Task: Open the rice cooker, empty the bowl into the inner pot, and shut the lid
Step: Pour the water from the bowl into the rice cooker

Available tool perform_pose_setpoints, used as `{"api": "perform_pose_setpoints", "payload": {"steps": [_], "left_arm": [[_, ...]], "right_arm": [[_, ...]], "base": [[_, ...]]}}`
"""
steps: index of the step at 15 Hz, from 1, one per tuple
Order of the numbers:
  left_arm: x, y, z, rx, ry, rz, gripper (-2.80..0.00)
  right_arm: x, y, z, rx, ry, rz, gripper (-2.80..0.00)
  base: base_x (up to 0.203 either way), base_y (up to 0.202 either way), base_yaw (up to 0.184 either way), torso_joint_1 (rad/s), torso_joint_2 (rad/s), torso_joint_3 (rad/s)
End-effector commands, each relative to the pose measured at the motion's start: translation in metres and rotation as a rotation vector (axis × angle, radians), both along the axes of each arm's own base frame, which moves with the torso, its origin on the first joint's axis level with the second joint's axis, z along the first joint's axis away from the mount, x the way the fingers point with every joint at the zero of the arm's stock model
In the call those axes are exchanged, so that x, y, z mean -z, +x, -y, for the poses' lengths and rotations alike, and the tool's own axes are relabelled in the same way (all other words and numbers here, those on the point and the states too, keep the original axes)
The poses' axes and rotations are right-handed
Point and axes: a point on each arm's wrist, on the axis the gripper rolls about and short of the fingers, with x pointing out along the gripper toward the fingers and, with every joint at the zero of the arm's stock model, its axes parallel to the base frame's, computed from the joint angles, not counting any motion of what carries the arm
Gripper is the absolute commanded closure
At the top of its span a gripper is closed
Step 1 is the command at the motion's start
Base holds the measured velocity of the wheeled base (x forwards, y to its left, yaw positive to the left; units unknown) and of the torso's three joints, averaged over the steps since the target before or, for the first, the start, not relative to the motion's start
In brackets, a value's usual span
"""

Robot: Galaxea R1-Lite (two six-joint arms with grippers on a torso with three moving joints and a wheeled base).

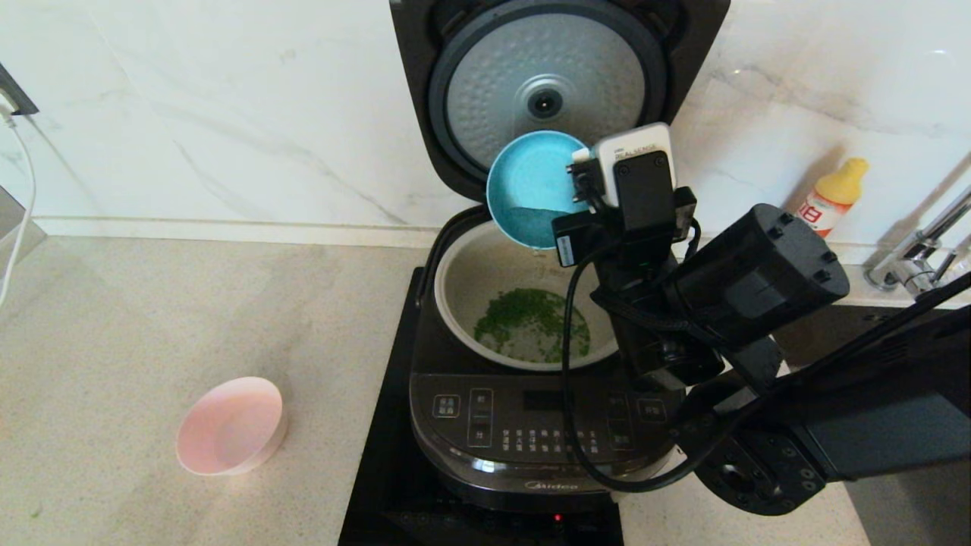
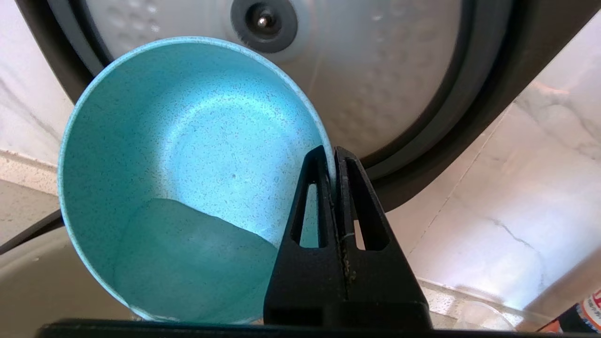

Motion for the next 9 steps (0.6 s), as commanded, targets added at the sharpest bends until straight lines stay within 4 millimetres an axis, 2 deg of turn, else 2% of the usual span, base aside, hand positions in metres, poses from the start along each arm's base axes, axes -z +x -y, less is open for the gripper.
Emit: {"api": "perform_pose_setpoints", "payload": {"steps": [1, 9], "left_arm": [[0.000, 0.000, 0.000, 0.000, 0.000, 0.001, 0.00], [0.000, 0.000, 0.000, 0.000, 0.000, 0.000, 0.00]], "right_arm": [[0.003, 0.002, -0.002, 0.000, -0.007, -0.001, 0.00], [0.026, 0.018, -0.005, 0.011, -0.058, -0.036, 0.00]], "base": [[0.000, 0.000, 0.000, 0.000, 0.00, 0.000], [0.000, 0.000, 0.000, 0.000, 0.00, 0.000]]}}
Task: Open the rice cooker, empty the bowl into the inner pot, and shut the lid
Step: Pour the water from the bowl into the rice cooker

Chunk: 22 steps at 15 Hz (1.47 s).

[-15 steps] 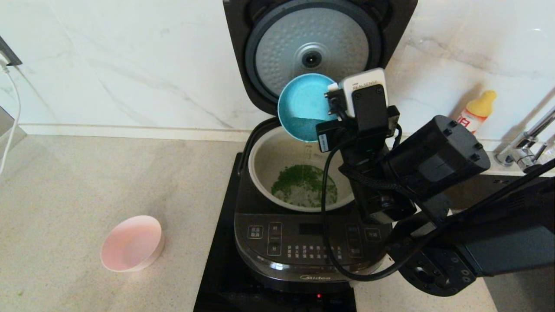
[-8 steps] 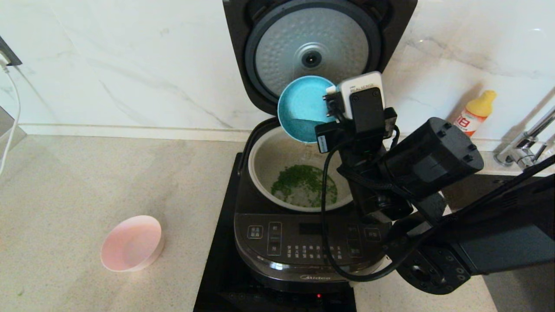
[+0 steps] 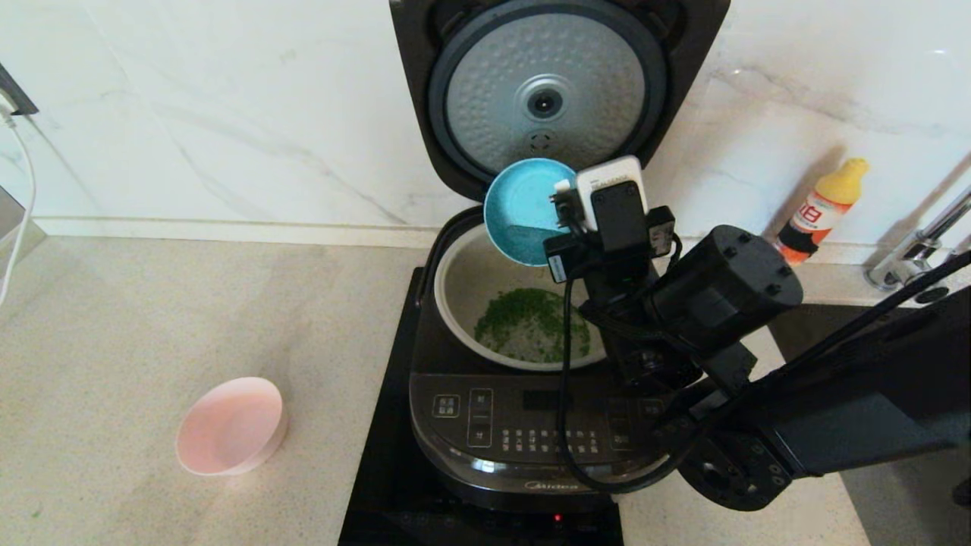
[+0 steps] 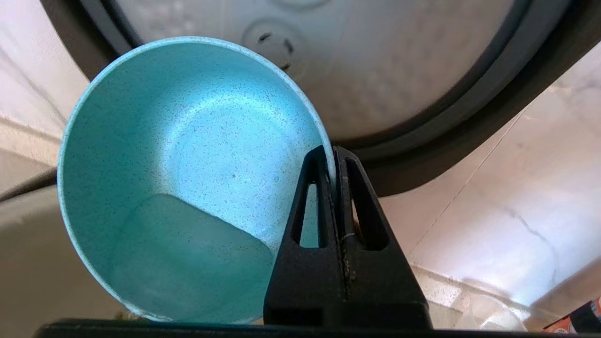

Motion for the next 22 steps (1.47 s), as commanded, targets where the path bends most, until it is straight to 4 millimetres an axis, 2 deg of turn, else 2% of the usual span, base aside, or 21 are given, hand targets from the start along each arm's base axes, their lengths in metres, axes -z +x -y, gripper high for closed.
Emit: {"api": "perform_pose_setpoints", "payload": {"steps": [1, 5, 6, 10, 16, 20, 22], "left_arm": [[0.000, 0.000, 0.000, 0.000, 0.000, -0.001, 0.00], [0.000, 0.000, 0.000, 0.000, 0.000, 0.001, 0.00], [0.000, 0.000, 0.000, 0.000, 0.000, 0.000, 0.00], [0.000, 0.000, 0.000, 0.000, 0.000, -0.001, 0.00], [0.000, 0.000, 0.000, 0.000, 0.000, -0.001, 0.00], [0.000, 0.000, 0.000, 0.000, 0.000, -0.001, 0.00], [0.000, 0.000, 0.000, 0.000, 0.000, 0.001, 0.00]], "right_arm": [[0.004, 0.003, -0.002, 0.008, -0.006, -0.001, 0.00], [-0.001, 0.000, -0.002, 0.011, -0.014, 0.010, 0.00], [0.007, 0.003, -0.004, 0.011, -0.031, -0.008, 0.00], [-0.006, -0.003, -0.003, 0.008, -0.005, 0.022, 0.00], [-0.040, -0.020, 0.012, 0.025, 0.039, 0.043, 0.00], [-0.073, -0.048, 0.026, 0.009, 0.021, -0.008, 0.00], [-0.082, -0.058, 0.035, -0.007, 0.007, -0.063, 0.00]], "base": [[0.000, 0.000, 0.000, 0.000, 0.00, 0.000], [0.000, 0.000, 0.000, 0.000, 0.00, 0.000], [0.000, 0.000, 0.000, 0.000, 0.00, 0.000], [0.000, 0.000, 0.000, 0.000, 0.00, 0.000], [0.000, 0.000, 0.000, 0.000, 0.00, 0.000], [0.000, 0.000, 0.000, 0.000, 0.00, 0.000], [0.000, 0.000, 0.000, 0.000, 0.00, 0.000]]}}
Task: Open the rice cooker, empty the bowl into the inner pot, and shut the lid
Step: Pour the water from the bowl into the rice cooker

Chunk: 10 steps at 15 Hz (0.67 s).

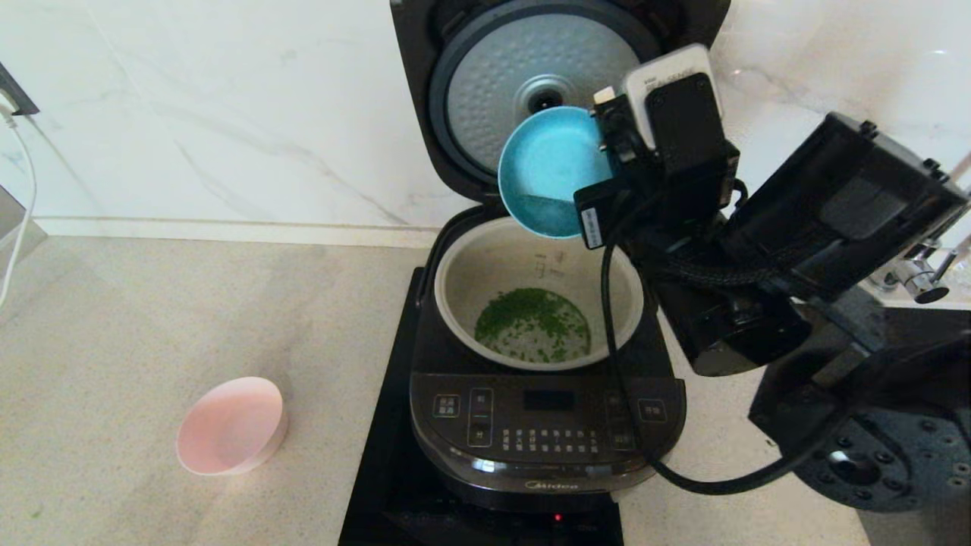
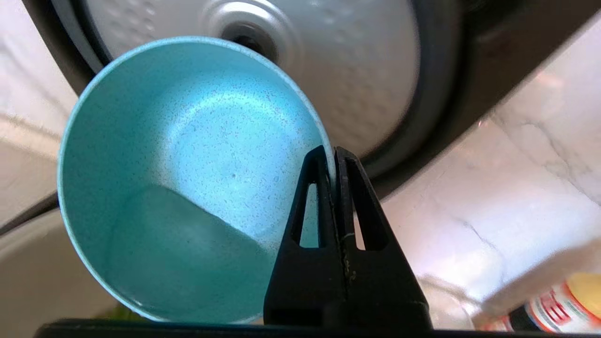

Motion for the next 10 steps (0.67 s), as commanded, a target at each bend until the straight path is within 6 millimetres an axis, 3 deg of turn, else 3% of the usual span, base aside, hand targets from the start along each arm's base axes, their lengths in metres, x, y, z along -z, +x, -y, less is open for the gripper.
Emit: {"api": "perform_pose_setpoints", "payload": {"steps": [1, 10], "left_arm": [[0.000, 0.000, 0.000, 0.000, 0.000, 0.001, 0.00], [0.000, 0.000, 0.000, 0.000, 0.000, -0.001, 0.00]], "right_arm": [[-0.025, -0.020, 0.019, -0.013, 0.037, -0.009, 0.00], [-0.057, -0.080, 0.084, -0.057, 0.079, -0.217, 0.00]], "base": [[0.000, 0.000, 0.000, 0.000, 0.00, 0.000], [0.000, 0.000, 0.000, 0.000, 0.00, 0.000]]}}
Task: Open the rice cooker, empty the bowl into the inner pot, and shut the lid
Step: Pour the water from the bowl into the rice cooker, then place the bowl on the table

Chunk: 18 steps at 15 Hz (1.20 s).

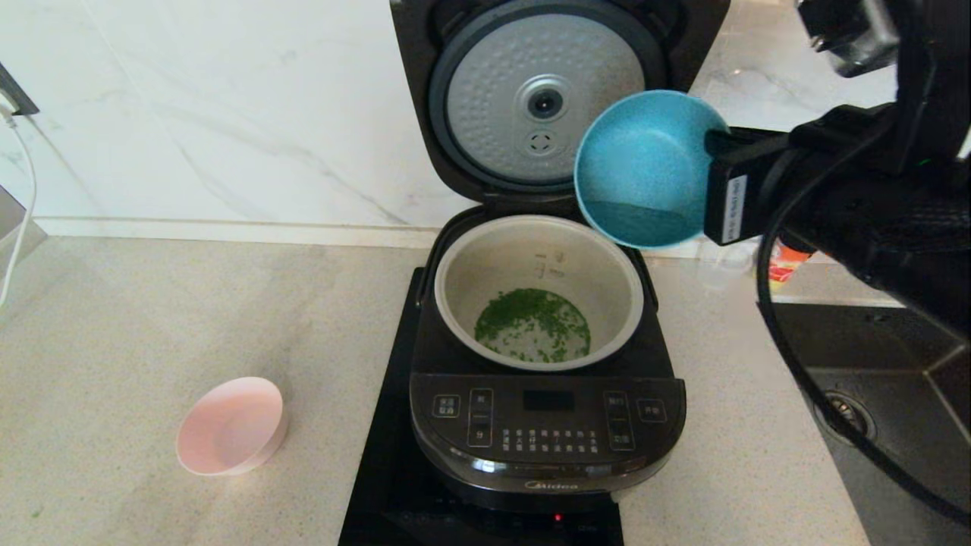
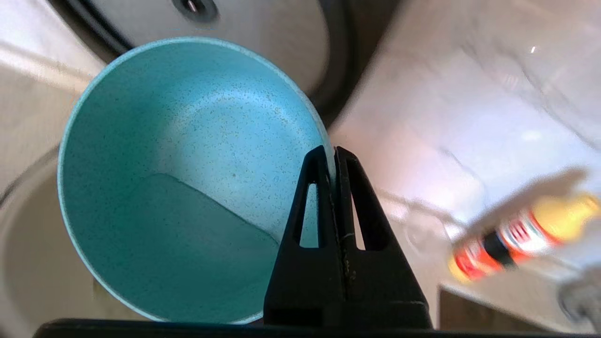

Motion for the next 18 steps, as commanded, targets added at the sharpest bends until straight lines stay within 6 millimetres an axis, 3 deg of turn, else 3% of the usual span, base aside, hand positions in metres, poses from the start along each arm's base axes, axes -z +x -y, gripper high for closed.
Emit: {"api": "perform_pose_setpoints", "payload": {"steps": [1, 6, 9, 13, 18], "left_arm": [[0.000, 0.000, 0.000, 0.000, 0.001, -0.001, 0.00], [0.000, 0.000, 0.000, 0.000, 0.001, 0.001, 0.00], [0.000, 0.000, 0.000, 0.000, 0.001, 0.000, 0.00], [0.000, 0.000, 0.000, 0.000, 0.001, -0.001, 0.00], [0.000, 0.000, 0.000, 0.000, 0.001, 0.001, 0.00]], "right_arm": [[-0.014, -0.026, 0.029, 0.006, 0.027, 0.015, 0.00], [-0.003, -0.063, 0.084, 0.083, -0.012, -0.041, 0.00], [0.024, -0.072, 0.106, 0.136, -0.020, -0.168, 0.00], [0.066, -0.049, 0.126, 0.179, 0.005, -0.404, 0.00], [0.126, 0.006, 0.140, 0.175, 0.146, -0.744, 0.00]], "base": [[0.000, 0.000, 0.000, 0.000, 0.00, 0.000], [0.000, 0.000, 0.000, 0.000, 0.00, 0.000], [0.000, 0.000, 0.000, 0.000, 0.00, 0.000], [0.000, 0.000, 0.000, 0.000, 0.00, 0.000], [0.000, 0.000, 0.000, 0.000, 0.00, 0.000]]}}
